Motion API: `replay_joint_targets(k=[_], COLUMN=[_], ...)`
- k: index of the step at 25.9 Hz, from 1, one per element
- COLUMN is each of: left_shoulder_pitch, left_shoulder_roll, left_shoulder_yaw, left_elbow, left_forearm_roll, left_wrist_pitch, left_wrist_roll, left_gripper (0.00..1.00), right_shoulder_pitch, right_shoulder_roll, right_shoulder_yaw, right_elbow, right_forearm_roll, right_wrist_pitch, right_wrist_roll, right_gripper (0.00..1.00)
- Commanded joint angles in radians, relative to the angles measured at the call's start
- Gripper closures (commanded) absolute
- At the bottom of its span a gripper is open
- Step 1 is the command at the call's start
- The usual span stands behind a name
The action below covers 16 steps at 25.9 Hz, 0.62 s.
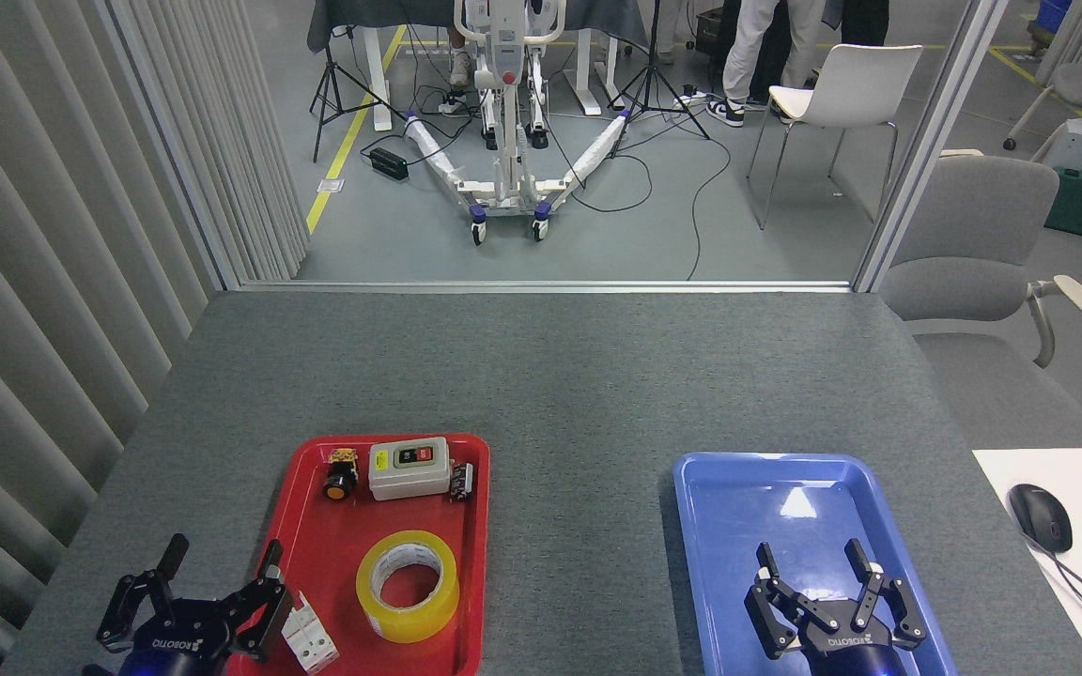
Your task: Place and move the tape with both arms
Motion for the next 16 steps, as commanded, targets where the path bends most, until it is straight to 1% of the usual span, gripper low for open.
replay_joint_targets(k=[1, 3, 4, 9, 16], left_shoulder_pitch=[0.003, 0.003, 0.003, 0.003, 0.002], left_shoulder_roll=[0.001, 0.000, 0.003, 0.009, 0.000], left_shoulder_yaw=[0.000, 0.000, -0.003, -0.009, -0.009], left_elbow=[0.000, -0.002, -0.006, -0.008, -0.005], left_forearm_roll=[0.006, 0.009, 0.009, 0.012, 0.013], left_wrist_pitch=[0.005, 0.024, 0.042, 0.013, 0.012], left_wrist_roll=[0.010, 0.067, 0.070, 0.058, 0.055], left_gripper=[0.00, 0.00, 0.00, 0.00, 0.00], right_shoulder_pitch=[0.001, 0.000, 0.000, 0.001, 0.001], right_shoulder_roll=[0.001, 0.001, 0.001, 0.001, 0.002], right_shoulder_yaw=[0.000, 0.000, 0.000, 0.000, -0.003], right_elbow=[0.000, 0.000, 0.000, 0.000, 0.000], right_forearm_roll=[0.000, 0.000, 0.000, 0.000, 0.002], right_wrist_pitch=[0.002, 0.002, 0.002, 0.002, 0.002], right_wrist_roll=[0.000, -0.001, -0.001, -0.001, -0.001], right_gripper=[0.00, 0.00, 0.00, 0.00, 0.00])
